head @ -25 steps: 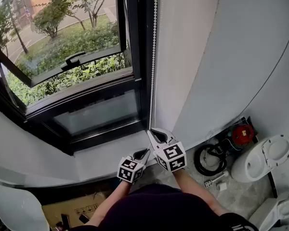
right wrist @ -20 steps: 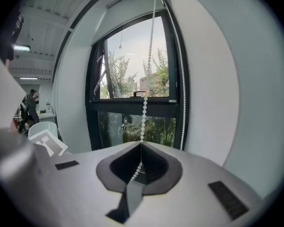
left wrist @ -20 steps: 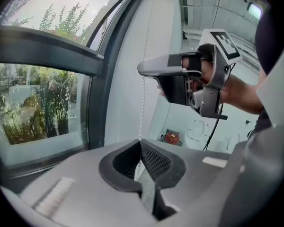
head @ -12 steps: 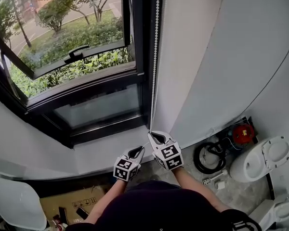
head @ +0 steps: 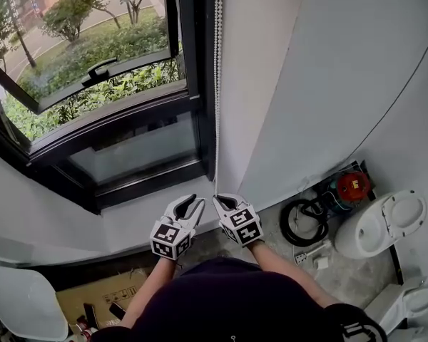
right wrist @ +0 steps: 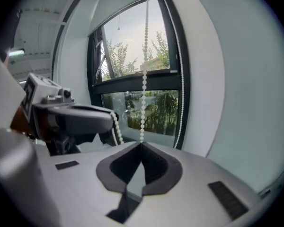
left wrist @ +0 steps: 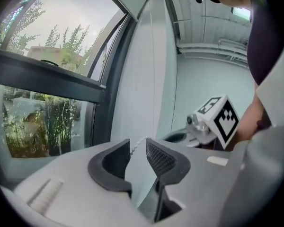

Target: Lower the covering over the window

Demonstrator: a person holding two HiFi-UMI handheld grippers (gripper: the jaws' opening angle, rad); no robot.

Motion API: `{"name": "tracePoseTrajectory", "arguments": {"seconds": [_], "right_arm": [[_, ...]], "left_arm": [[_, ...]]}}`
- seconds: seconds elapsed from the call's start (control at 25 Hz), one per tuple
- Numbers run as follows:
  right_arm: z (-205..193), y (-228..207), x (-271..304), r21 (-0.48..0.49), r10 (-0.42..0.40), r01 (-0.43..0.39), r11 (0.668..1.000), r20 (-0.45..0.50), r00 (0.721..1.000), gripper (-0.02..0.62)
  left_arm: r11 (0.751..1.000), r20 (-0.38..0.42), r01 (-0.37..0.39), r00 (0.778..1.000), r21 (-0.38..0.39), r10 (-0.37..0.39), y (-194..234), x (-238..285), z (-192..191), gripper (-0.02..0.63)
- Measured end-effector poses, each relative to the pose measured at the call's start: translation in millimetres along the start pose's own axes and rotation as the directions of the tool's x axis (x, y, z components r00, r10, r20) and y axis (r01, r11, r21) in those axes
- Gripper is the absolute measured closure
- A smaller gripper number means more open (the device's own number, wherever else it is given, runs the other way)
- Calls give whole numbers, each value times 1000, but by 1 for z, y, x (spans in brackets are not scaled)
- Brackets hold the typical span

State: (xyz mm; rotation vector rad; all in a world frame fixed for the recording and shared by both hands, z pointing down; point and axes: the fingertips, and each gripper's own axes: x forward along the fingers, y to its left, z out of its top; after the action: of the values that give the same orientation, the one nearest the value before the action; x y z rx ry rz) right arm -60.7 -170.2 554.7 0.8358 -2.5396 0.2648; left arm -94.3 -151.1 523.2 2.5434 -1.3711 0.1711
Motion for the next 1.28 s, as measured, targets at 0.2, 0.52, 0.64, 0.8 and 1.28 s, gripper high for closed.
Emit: {"name": "tracePoseTrajectory", "arguments": {"seconds": [0.2, 0.52, 0.64, 0.8, 1.28], "right_arm": [[-14, -1, 1, -26, -13, 13, 1000, -21, 1000, 583], [-14, -12, 3, -32, -40, 40, 999, -10, 999, 583], [-13, -7, 5, -62, -38, 38, 997, -6, 999, 583], [-11, -4, 5, -82, -38, 38, 996, -3, 999, 583], [-11, -4, 8, -101, -45, 44, 994, 0, 999, 583]], "left_arm": [[997, 60, 74, 995, 18, -75, -18, 1, 29, 463], [995, 171, 87, 981, 55, -95, -27, 0, 80, 463], [992, 206, 93, 972, 88, -109, -28, 6, 108, 463], [984, 236, 109, 962, 139, -139, -35, 18, 144, 463], [976, 153, 107, 979, 188, -137, -37, 41, 176, 574]]}}
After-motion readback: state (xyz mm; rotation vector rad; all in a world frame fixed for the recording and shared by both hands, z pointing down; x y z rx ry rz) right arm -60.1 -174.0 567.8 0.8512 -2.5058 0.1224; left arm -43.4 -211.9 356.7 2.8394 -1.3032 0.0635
